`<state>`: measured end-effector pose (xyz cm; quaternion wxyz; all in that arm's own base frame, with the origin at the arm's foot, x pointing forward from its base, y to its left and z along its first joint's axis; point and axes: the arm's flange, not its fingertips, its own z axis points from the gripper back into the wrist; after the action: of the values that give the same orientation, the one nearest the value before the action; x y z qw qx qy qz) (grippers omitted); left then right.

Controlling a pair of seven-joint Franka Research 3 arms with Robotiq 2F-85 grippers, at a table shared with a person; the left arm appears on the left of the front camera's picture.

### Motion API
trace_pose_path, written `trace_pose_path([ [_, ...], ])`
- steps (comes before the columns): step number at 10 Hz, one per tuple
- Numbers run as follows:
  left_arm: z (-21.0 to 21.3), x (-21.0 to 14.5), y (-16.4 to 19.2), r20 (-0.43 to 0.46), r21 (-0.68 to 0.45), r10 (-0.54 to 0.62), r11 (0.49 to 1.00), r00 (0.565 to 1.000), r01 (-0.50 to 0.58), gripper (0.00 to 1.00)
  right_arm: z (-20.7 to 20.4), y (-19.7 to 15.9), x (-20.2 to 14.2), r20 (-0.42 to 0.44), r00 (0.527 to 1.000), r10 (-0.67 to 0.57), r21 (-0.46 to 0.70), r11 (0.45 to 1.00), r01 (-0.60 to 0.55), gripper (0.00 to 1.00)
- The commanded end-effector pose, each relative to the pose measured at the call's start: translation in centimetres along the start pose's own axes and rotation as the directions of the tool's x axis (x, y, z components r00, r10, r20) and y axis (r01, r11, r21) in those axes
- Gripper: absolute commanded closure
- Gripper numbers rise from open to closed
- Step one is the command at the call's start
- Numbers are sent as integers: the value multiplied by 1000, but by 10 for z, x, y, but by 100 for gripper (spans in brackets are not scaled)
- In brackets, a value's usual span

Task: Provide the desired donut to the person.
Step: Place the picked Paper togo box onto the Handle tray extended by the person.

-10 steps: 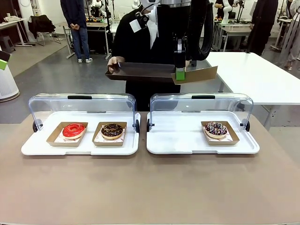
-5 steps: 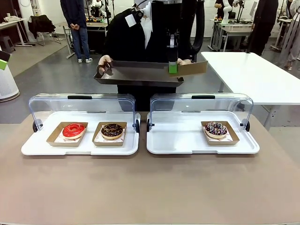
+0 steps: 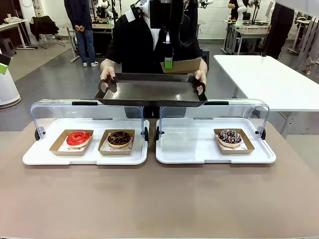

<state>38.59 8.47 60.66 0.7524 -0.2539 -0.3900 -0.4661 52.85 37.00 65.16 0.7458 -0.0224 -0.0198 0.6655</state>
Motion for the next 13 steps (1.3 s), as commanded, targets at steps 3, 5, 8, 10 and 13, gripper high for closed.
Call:
trace_pose_path([
  [3, -1, 1, 0, 14, -1, 3, 1000, 1000, -3, 0, 12, -36, 39, -13, 1000, 13, 31, 999, -13, 99],
  [5, -1, 1, 0, 14, -1, 3, 1000, 1000, -3, 0, -17, -14, 18, 11, 1000, 10, 40, 999, -10, 99],
  [8, -1, 1, 0, 14, -1, 3, 1000, 1000, -3, 0, -17, -14, 18, 11, 1000, 10, 40, 999, -10, 99],
  [10, -1, 1, 0, 14, -1, 3, 1000, 1000, -3, 0, -17, -14, 20, 13, 1000, 11, 47, 999, -11, 99],
  [13, -1, 1, 0, 14, -1, 3, 1000, 1000, -3, 0, -26, -2, 16, 91, 995, 27, -49, 999, -23, 99],
])
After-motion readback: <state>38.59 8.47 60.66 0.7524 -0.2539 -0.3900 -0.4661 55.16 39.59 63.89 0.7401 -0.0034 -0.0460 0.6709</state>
